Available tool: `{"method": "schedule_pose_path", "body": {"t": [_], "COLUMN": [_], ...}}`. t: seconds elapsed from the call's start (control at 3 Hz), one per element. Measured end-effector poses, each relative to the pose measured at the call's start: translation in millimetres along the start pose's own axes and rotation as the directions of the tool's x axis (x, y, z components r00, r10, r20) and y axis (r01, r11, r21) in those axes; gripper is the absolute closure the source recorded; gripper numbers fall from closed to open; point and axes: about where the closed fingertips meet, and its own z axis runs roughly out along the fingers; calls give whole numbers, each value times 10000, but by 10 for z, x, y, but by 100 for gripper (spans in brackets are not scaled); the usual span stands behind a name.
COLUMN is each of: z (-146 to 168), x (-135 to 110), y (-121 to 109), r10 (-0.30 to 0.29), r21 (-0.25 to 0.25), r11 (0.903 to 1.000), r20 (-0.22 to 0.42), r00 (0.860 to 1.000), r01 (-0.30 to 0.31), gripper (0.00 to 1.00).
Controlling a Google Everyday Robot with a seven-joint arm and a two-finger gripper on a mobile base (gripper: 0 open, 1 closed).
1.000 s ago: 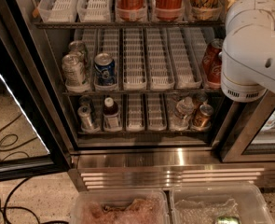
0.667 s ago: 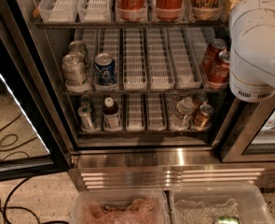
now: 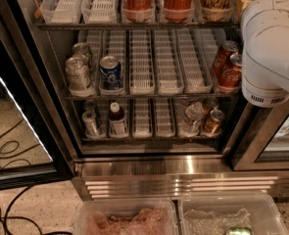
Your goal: Pick redbull can from top shelf of fridge
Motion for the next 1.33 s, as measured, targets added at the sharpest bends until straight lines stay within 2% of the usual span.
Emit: {"method": "schedule_pose_path", "body": {"t": [0.33,0.67,1.0,1.33], "z": [4,43,43,43], "x": [-14,30,30,30], "y": [13,40,40,40], "r10": [-128,-633,-633,-633], "r21": [-197,-937,-938,-938], "r11": [9997,9937,9937,9936], "r20": [27,-97,-97,-96], "r00": [9999,9979,9979,9979], "r01": [129,621,621,621], "gripper": [38,36,37,47]}}
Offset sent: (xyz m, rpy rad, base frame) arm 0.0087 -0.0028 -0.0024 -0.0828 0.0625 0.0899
